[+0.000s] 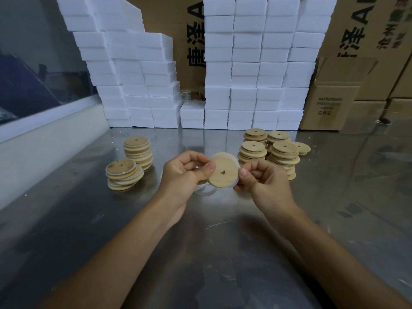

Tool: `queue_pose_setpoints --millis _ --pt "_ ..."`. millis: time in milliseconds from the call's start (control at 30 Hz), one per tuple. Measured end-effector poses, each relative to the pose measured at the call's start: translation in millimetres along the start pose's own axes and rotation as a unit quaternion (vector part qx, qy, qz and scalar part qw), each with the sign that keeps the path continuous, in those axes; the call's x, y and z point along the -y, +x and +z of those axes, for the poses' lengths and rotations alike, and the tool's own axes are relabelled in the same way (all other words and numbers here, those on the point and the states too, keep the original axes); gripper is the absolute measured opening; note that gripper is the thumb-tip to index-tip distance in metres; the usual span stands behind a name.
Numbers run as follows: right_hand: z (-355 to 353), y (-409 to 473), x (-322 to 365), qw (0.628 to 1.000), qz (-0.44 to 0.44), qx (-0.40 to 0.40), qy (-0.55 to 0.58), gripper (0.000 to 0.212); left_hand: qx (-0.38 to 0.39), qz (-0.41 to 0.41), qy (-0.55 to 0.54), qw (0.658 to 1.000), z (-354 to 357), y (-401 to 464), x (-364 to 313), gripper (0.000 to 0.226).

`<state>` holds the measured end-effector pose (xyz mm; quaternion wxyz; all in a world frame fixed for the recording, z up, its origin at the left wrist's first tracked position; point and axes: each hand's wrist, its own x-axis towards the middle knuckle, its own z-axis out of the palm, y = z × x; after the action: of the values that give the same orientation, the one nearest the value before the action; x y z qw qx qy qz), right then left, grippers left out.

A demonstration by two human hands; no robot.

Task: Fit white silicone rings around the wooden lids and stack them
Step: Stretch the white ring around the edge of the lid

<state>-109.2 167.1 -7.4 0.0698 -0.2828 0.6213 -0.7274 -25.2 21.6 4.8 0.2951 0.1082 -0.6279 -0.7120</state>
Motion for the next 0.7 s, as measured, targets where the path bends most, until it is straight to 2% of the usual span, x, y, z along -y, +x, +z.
queue_pose_setpoints --millis 67,133,267,333,433,567,700 --pt "-1 1 -2 1.0 -0.011 -0.002 -0.026 0.009 0.006 0.005 0.02 1.0 -2 1 0 0.017" --pt "-2 1 -6 0.994 -0.044 -0.001 -0.096 0.02 0.004 0.026 0.079 0.997 -4 2 0 0.018" --pt "-3 -1 -13 0.951 -0.159 0.013 -0.264 0.02 0.017 0.108 0.237 0.965 -4 2 6 0.023" --pt "-2 -3 -14 0.933 -0.198 0.023 -0.299 0.018 0.042 0.144 0.28 0.948 -1 0 8 0.027" --pt "-1 -2 -15 0.935 -0.208 0.013 -0.286 0.016 0.041 0.171 0.278 0.944 0 0 9 0.028" --pt "0 -1 -16 0.968 -0.138 0.037 -0.207 0.008 0.025 0.157 0.246 0.956 -3 1 9 0.034" --pt "0 0 -14 0.978 -0.11 0.044 -0.173 0.004 0.02 0.14 0.221 0.965 -4 2 9 0.034"
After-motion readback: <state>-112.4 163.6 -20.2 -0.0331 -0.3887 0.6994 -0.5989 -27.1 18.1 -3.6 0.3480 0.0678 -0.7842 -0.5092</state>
